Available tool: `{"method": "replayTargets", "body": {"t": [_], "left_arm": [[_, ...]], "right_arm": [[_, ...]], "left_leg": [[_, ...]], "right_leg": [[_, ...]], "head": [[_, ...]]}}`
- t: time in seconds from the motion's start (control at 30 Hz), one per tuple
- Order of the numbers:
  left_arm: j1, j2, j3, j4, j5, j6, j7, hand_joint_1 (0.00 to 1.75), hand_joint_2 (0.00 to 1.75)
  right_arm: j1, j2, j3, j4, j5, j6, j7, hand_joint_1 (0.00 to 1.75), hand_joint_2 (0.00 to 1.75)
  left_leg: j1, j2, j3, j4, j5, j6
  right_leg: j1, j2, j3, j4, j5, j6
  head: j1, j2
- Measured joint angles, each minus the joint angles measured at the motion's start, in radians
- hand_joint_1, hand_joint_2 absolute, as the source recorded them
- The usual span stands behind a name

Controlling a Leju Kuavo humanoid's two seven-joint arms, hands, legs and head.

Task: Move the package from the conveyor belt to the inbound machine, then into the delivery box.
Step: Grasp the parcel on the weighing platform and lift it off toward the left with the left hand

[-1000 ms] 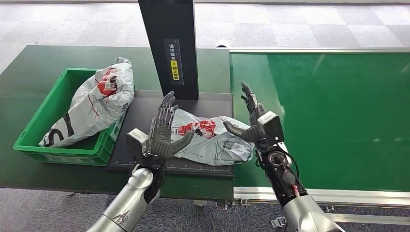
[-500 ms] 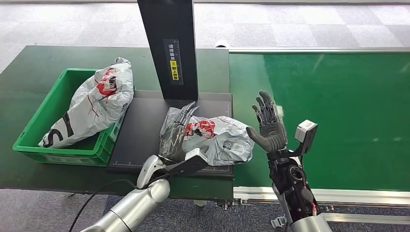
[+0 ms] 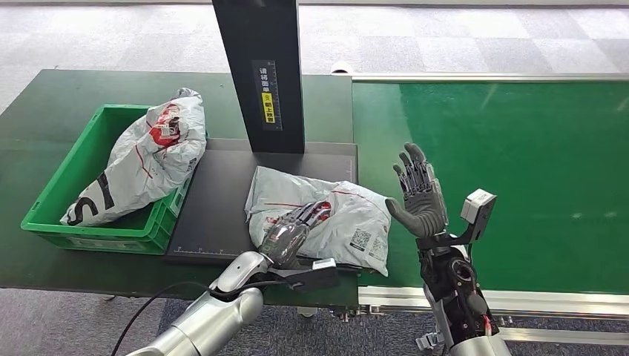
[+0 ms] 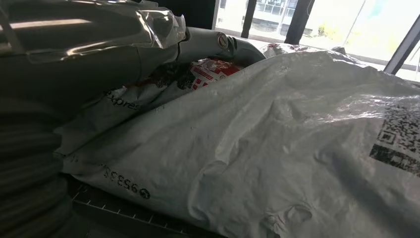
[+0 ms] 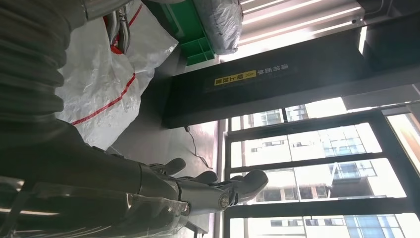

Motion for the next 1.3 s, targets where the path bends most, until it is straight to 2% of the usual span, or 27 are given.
{"method": "replayTargets", "body": {"t": [0.03,0.07,0.1,0.47,0.7,1.07,1.17,1.3], "left_arm": [[-0.002,-0.001,0.001,0.005,-0.002,0.001,0.003,1.38,1.75],[-0.004,-0.001,0.003,0.009,0.0,0.006,0.0,1.7,1.75],[-0.005,-0.002,0.007,0.012,0.004,0.014,-0.008,1.74,1.75],[0.021,-0.004,0.083,-0.03,0.088,0.136,-0.147,1.75,1.75],[0.046,-0.008,0.113,-0.114,0.176,0.229,-0.28,1.75,1.75],[0.076,-0.012,0.139,-0.28,0.331,0.423,-0.486,1.75,1.75],[0.094,-0.01,0.16,-0.35,0.336,0.462,-0.51,1.75,1.75],[0.111,-0.006,0.206,-0.449,0.35,0.469,-0.515,1.75,1.75]], "right_arm": [[0.0,0.001,-0.002,0.002,0.002,0.0,0.0,0.0,1.75],[0.0,0.002,-0.004,0.003,0.004,-0.001,0.002,0.0,1.75],[0.001,0.004,-0.006,0.005,0.005,-0.002,0.004,0.0,1.75],[0.014,0.006,-0.025,0.017,0.0,0.001,0.018,0.0,1.75],[0.017,0.0,-0.033,0.021,-0.026,-0.001,0.021,0.0,1.75],[0.02,-0.003,-0.036,0.021,-0.057,-0.024,0.03,0.0,1.75],[0.023,-0.004,-0.035,0.021,-0.066,-0.029,0.03,0.0,1.75],[0.031,-0.005,-0.035,0.019,-0.075,-0.038,0.029,0.0,1.75]], "left_leg": [[0.0,0.0,0.0,0.0,0.0,0.0],[0.0,0.0,0.0,0.0,0.0,0.0],[0.0,0.0,0.0,0.0,0.0,0.0],[0.0,0.0,0.001,0.0,0.0,0.0],[0.0,0.0,0.0,0.0,0.0,0.0],[0.0,0.0,0.0,0.0,0.0,0.0],[0.0,0.0,0.0,0.0,0.0,0.0],[0.0,0.0,0.0,0.0,0.0,0.0]], "right_leg": [[0.0,0.0,0.0,0.0,0.0,0.0],[0.0,0.0,0.0,0.0,0.0,0.0],[0.0,0.0,0.0,0.0,0.0,0.0],[0.0,0.0,0.0,0.0,0.0,0.0],[0.0,0.0,0.0,0.0,0.0,0.0],[0.0,0.0,0.0,0.0,0.0,0.0],[0.0,0.0,0.0,0.0,0.0,0.0],[0.0,0.0,0.0,0.0,0.0,0.0]], "head": [[0.0,0.0],[0.0,0.0],[0.0,0.0],[0.0,0.0],[0.0,0.0],[0.0,0.0],[0.0,0.0],[0.0,0.0]]}}
